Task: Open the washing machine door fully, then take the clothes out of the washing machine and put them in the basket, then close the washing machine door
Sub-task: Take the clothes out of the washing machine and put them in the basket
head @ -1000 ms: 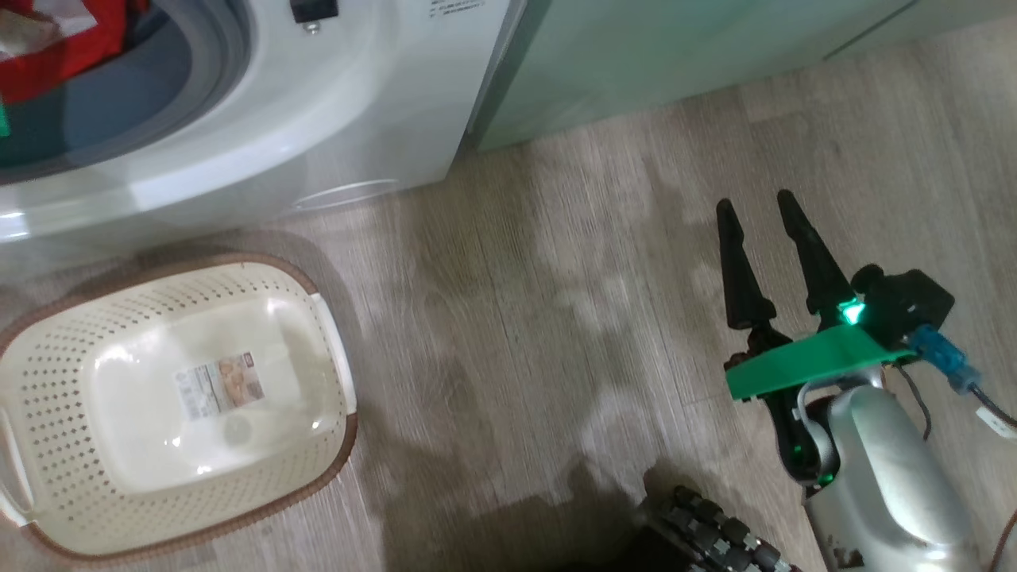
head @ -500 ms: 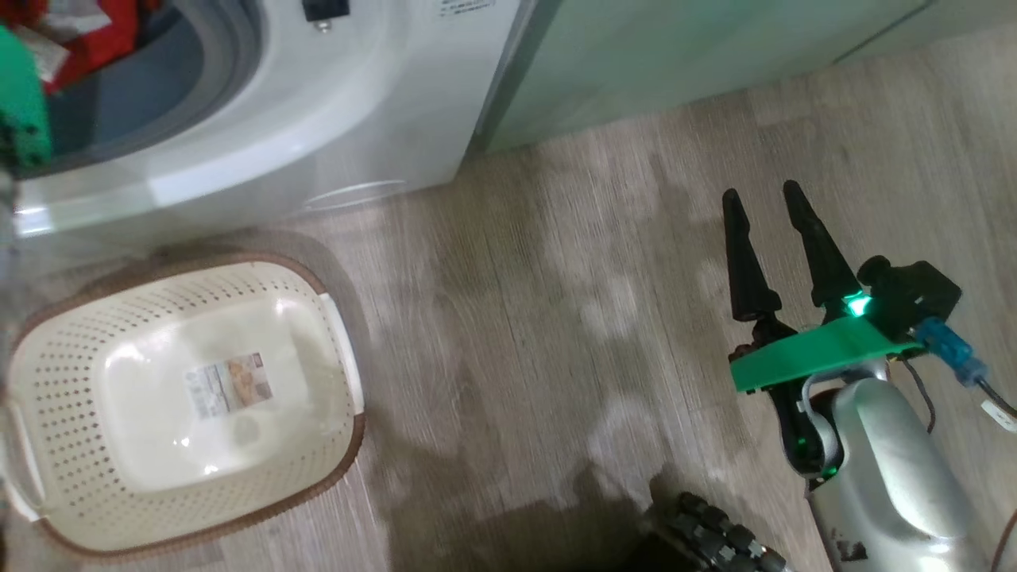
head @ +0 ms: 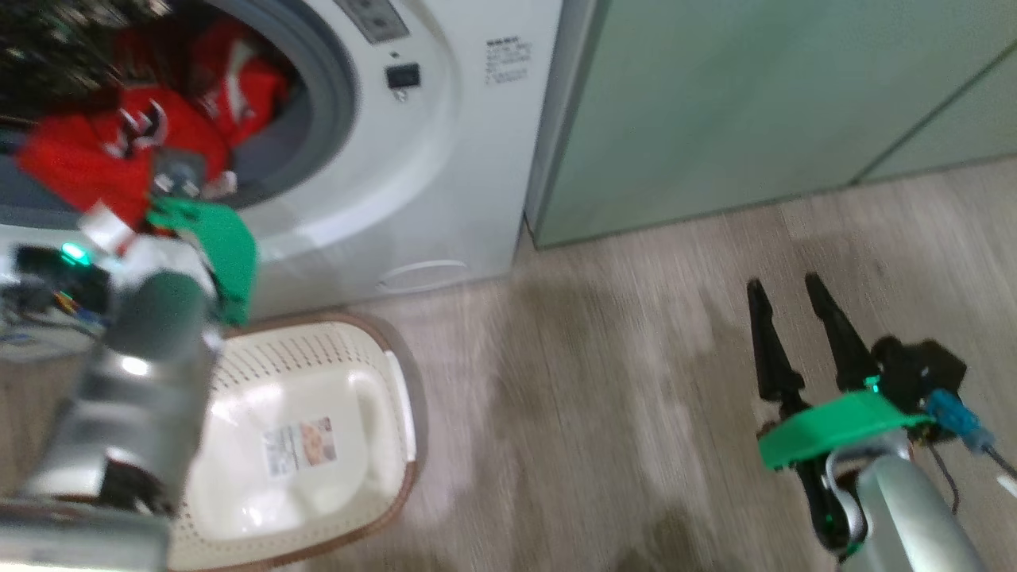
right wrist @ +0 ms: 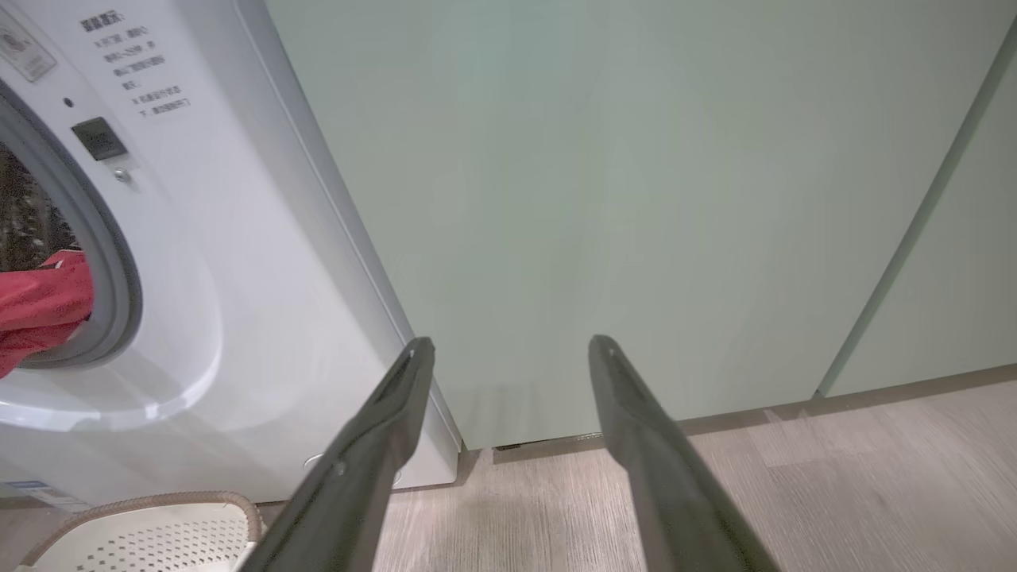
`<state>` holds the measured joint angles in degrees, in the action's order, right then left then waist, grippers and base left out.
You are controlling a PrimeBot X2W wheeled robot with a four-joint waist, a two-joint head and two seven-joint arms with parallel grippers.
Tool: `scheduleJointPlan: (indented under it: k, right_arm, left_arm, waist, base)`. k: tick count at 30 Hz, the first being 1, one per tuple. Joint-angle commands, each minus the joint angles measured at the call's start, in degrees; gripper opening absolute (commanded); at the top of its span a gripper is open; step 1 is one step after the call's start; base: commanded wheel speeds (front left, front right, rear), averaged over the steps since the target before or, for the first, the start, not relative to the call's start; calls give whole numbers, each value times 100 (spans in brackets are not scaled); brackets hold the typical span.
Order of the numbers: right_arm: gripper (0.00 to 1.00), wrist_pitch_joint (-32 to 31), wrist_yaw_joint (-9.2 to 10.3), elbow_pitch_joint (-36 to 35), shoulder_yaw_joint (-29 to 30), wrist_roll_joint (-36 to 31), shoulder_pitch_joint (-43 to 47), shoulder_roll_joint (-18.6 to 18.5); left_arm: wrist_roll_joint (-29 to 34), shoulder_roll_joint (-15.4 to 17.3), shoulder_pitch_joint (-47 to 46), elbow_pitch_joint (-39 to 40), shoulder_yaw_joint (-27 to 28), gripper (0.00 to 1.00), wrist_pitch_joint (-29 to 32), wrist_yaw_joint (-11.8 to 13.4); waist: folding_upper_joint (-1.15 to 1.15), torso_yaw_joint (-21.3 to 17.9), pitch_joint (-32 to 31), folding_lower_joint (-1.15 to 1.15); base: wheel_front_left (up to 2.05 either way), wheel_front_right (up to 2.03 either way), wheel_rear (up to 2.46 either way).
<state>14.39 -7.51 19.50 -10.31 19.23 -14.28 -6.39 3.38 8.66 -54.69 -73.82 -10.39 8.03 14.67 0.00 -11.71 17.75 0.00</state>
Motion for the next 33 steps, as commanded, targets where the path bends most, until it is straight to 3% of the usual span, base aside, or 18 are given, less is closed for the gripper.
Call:
scheduleJointPlan:
  k: [1, 6, 9, 16, 25, 33]
  right_arm:
    - [100, 61, 2, -129, -78, 1, 117, -94]
    - [100, 61, 2, -88, -8, 4, 453, -166]
    - [100, 61, 2, -80, 4, 7, 578, -185]
    - [100, 61, 2, -42, -31, 30, 795, -227]
    - [100, 61, 2, -85, -109, 43, 751, -310]
    - [100, 61, 2, -128, -158, 56, 513, -396]
  left_arm:
    - [-34, 141, 8, 114, 58, 0, -80, 47]
    - [-120, -215, 616, 161, -26, 0, -282, -15]
    - [-251, 28, 871, 158, 12, 0, -468, -466]
    - [-576, -83, 1830, 86, 77, 0, -767, -1049]
    - [-759, -340, 2335, 29, -11, 0, -719, -1454]
    - [-1143, -441, 2459, 4, 82, 0, -440, -2028]
  waist:
    - [0, 283, -405, 0]
    - [0, 589, -888, 0]
    - [0, 742, -1072, 0]
    - [0, 1049, -1452, 0]
    - [0, 1164, -1330, 0]
    - [0, 981, -874, 0]
  base:
    - [0, 0, 0]
    - [0, 0, 0]
    - [0, 0, 0]
    - [0, 0, 0]
    - [0, 0, 0]
    - [0, 0, 0]
